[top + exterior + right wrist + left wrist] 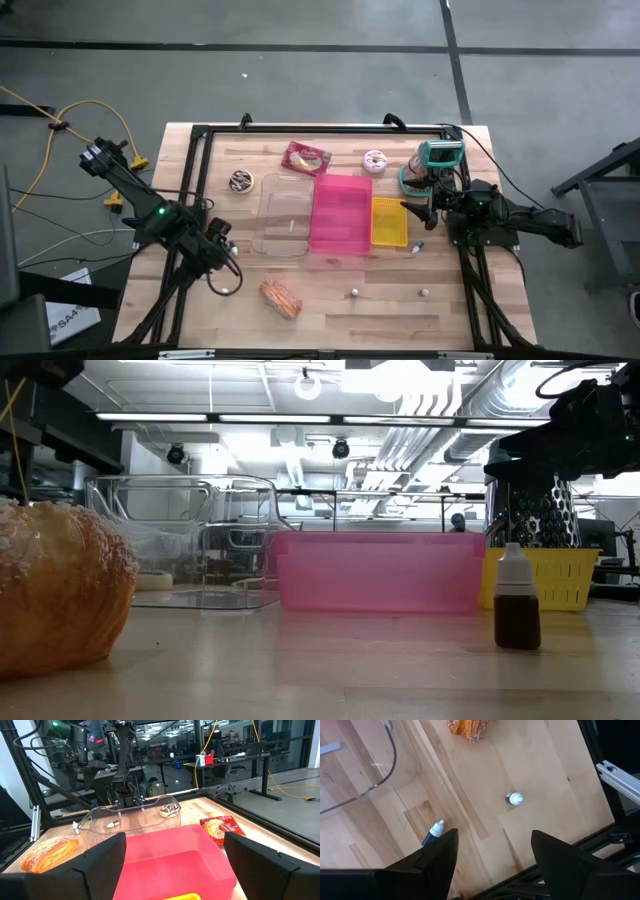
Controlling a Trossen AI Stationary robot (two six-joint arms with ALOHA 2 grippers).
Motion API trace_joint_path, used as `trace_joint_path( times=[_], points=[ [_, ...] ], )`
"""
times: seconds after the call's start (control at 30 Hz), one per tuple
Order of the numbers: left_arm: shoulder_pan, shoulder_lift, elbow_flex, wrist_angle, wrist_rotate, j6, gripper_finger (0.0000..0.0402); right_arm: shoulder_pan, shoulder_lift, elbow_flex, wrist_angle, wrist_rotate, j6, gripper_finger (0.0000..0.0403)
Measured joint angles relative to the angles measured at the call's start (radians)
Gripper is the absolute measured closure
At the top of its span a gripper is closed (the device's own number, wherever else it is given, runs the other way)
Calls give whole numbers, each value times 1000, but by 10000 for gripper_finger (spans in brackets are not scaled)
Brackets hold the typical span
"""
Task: Pick & Place Food Item
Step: Put the bottom black food coloring bottle into the yellow bin
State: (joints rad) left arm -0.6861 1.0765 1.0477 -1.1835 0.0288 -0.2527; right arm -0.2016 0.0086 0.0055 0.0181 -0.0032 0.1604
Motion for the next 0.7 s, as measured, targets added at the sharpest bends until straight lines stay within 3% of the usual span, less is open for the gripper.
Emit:
trace_joint_path(
  times=[0.4,0.7],
  points=[
    [-65,117,0,42,-10,-17,156,0,0,0,0,0,0,78],
    [-175,184,-2,81,-114,-123,156,0,0,0,0,0,0,78]
  ],
)
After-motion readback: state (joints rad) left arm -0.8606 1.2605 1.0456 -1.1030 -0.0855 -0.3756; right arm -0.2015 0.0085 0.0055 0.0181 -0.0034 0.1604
